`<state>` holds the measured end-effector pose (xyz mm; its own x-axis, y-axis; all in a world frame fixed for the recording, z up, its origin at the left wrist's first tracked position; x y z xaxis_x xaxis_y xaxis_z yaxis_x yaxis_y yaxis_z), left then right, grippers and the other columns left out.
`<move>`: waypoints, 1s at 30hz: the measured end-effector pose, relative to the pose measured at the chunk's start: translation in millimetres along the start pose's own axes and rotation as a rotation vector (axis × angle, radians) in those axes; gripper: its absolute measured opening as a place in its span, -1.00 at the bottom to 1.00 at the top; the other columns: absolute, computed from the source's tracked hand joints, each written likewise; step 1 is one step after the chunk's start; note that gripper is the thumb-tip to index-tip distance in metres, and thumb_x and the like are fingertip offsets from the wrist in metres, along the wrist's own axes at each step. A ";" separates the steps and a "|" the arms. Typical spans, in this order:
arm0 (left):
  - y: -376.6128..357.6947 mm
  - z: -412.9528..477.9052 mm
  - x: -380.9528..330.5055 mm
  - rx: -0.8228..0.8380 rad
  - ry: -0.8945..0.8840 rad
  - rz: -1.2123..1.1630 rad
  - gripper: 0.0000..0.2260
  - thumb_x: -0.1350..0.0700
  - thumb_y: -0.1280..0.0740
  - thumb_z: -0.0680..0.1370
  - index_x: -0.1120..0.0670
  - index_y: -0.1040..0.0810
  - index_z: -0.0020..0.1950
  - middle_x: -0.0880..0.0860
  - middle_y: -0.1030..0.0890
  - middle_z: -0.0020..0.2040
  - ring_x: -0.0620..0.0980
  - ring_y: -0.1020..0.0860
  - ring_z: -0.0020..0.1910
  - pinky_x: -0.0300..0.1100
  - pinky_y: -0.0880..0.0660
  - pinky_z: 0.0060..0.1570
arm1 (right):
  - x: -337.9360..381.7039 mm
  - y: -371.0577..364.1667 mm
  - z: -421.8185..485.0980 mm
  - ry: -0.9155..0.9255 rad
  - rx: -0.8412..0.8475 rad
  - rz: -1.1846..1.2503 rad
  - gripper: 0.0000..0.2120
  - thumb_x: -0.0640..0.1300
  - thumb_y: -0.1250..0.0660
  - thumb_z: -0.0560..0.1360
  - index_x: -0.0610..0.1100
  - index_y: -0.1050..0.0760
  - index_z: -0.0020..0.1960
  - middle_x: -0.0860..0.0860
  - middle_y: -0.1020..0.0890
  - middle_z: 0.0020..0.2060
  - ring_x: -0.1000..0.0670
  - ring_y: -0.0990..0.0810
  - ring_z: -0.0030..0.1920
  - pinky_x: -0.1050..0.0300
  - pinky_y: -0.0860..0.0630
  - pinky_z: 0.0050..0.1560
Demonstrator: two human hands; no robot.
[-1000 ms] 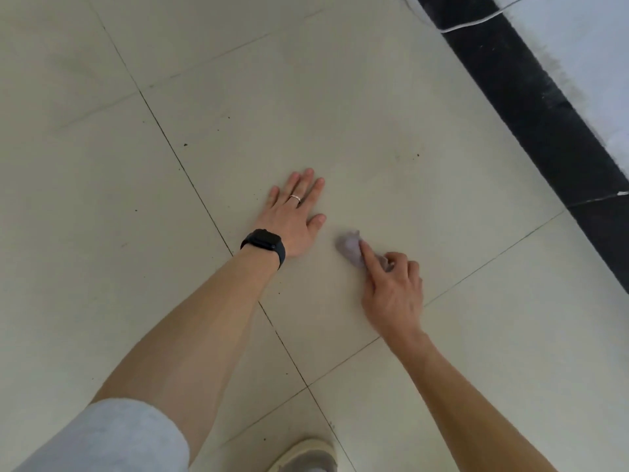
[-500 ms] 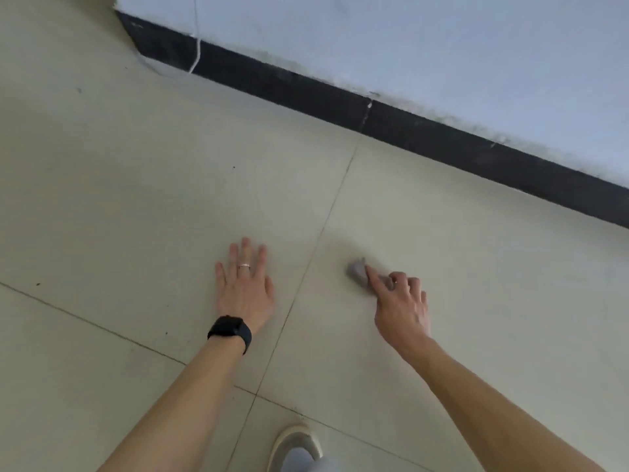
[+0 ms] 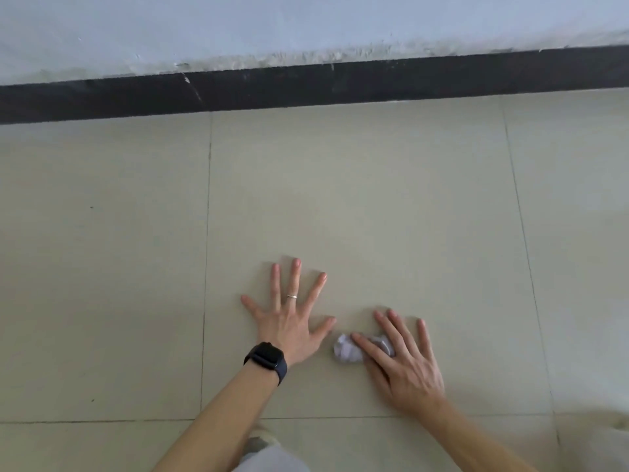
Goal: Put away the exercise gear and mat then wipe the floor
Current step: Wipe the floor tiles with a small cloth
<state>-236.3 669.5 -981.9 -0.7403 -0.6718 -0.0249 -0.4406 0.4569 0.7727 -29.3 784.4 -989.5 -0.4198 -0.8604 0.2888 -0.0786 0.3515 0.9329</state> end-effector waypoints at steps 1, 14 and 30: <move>-0.9 1.5 -0.8 0.011 0.008 0.012 -0.29 -0.49 0.14 0.51 -0.30 0.49 0.48 -0.01 0.58 0.49 0.21 0.52 0.48 0.67 0.08 0.21 | -0.2 -1.8 1.3 0.011 -0.005 -0.005 -0.54 0.11 -0.29 0.57 0.23 -0.37 0.47 -0.08 -0.37 0.50 -0.13 -0.28 0.53 -0.36 -0.22 0.43; 5.0 15.4 -1.2 0.258 0.049 0.069 -0.25 -0.55 0.18 0.42 -0.34 0.69 0.27 -0.03 0.71 0.37 0.19 0.66 0.37 0.68 0.08 0.20 | -7.1 -15.2 1.3 0.087 -0.033 -0.086 -0.46 0.14 -0.31 0.55 0.24 -0.29 0.51 -0.08 -0.30 0.53 -0.14 -0.25 0.54 -0.41 -0.15 0.44; 123.9 -100.3 -86.0 0.235 -0.027 0.108 -0.41 0.04 -0.14 0.63 -0.10 0.02 0.61 0.09 -0.13 0.61 0.11 -0.08 0.58 0.22 -0.18 0.43 | -60.0 163.8 10.0 -0.361 0.600 0.274 -0.55 -0.25 -0.15 0.59 0.19 -0.46 0.32 0.03 -0.49 0.10 -0.13 -0.50 0.03 0.03 -0.43 -0.11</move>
<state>-176.3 725.4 -820.5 -0.8012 -0.5976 0.0303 -0.4619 0.6499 0.6036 -26.1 897.3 -856.3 -0.7575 -0.5752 0.3086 -0.3646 0.7650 0.5308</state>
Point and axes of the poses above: each hand's wrist, its own z-axis towards the middle knuckle, its own y-axis out of the back of the hand, x = y × z, the point moved 3 cm from there along z, towards the middle knuckle
